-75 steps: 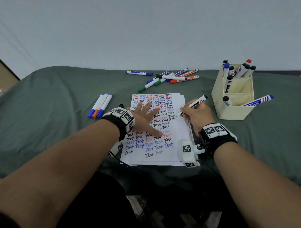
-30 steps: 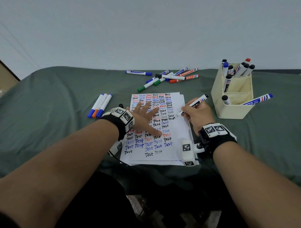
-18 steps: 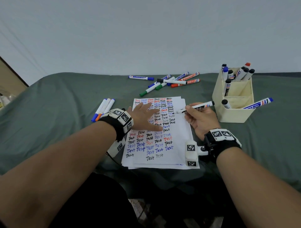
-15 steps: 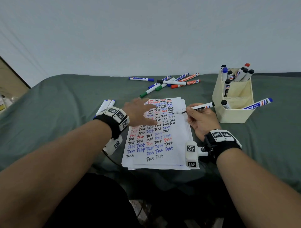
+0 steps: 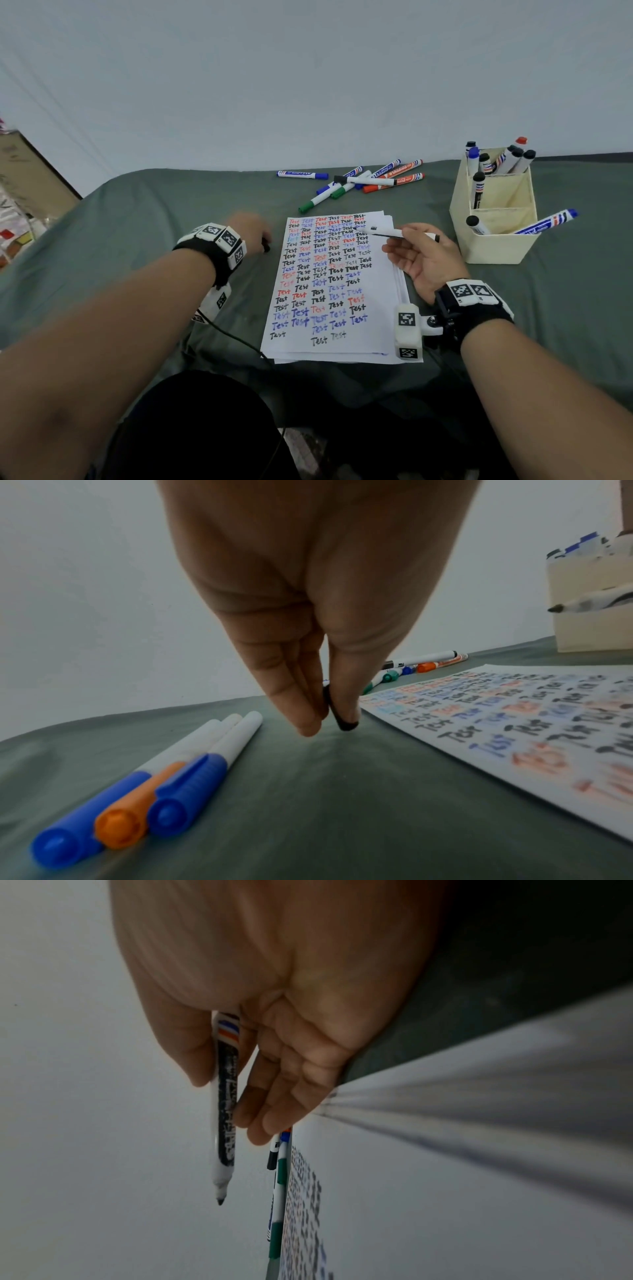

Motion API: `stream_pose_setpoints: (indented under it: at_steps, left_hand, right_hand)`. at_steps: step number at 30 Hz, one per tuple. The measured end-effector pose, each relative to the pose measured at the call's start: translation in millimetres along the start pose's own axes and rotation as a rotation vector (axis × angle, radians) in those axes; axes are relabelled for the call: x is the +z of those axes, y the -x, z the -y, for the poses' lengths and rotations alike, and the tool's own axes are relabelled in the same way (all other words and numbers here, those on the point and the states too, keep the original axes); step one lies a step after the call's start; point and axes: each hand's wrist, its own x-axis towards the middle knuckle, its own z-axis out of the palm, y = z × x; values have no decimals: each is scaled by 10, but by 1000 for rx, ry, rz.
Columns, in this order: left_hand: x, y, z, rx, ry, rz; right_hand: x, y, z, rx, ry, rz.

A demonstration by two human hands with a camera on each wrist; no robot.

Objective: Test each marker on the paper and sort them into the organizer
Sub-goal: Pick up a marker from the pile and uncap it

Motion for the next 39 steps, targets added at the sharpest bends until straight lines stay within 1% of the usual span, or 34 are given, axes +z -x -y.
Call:
stream_pose_setpoints:
  at_steps: [3, 6, 10, 14, 19, 26, 34, 39]
  left_hand:
    - [-7, -7, -30, -16, 44, -53]
    - [-32, -12, -143, 2, 162, -132]
    - [-112, -25, -401, 63, 291, -177]
    - [-218, -3, -674, 173, 370, -216]
    - [-323, 55, -878, 230, 417, -205]
    - [-366, 145, -982, 292, 422, -187]
    - [-324, 127, -1046, 251, 463, -168]
    - [-334, 124, -1078, 263, 490, -161]
  right_hand:
    - [-6, 0, -6, -9, 4, 9]
    - [-23, 4, -21, -14, 26, 21]
    - [-22, 2, -27, -13, 45, 31]
    - [-24, 0, -30, -3, 48, 33]
    - [-39, -7, -35, 1, 45, 37]
    - [-51, -24, -48, 2, 47, 53]
    - [-68, -39, -68, 3, 40, 56]
    - [-68, -42, -72, 0, 42, 56]
